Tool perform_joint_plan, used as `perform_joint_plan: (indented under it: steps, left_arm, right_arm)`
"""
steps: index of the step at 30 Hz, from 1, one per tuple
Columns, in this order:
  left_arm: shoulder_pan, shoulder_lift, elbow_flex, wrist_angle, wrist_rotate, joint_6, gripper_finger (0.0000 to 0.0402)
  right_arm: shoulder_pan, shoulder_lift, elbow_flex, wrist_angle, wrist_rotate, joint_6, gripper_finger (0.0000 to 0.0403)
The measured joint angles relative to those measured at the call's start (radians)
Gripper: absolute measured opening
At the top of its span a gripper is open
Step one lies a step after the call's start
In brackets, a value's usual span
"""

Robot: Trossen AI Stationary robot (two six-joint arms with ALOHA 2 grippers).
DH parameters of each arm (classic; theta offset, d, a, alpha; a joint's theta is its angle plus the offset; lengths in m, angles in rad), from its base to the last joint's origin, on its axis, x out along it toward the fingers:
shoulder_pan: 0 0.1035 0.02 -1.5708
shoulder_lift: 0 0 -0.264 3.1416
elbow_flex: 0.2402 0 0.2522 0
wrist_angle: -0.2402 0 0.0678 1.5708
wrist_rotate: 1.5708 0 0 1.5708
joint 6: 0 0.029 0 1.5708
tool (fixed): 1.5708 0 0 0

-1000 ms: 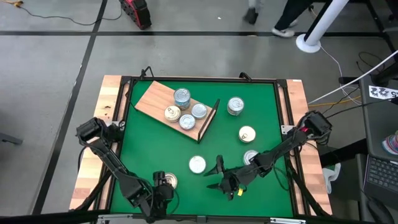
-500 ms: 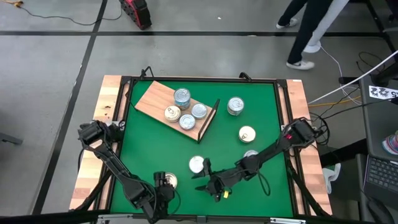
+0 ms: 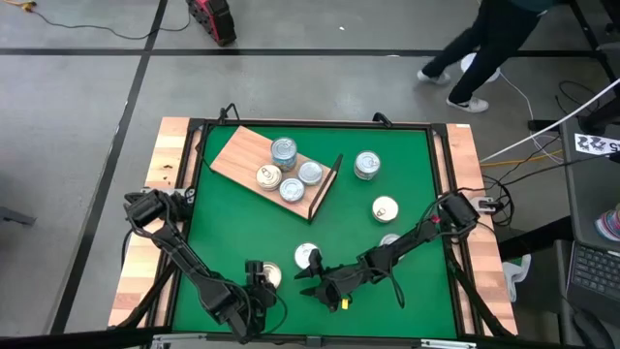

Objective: Stack canned seafood by type on shelf
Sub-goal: Stack the blue tuna can on top of the blue tuna can

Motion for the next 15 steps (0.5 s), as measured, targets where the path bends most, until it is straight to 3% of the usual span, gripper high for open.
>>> perform_joint_plan:
  steps: [15]
  left_arm:
    - [0.061,-0.002,0.000,-0.030,-0.006,0.036,0.0023]
  right_arm:
    - [-0.011,0.013,0.000,-0.025,0.030,-0.013,0.0246]
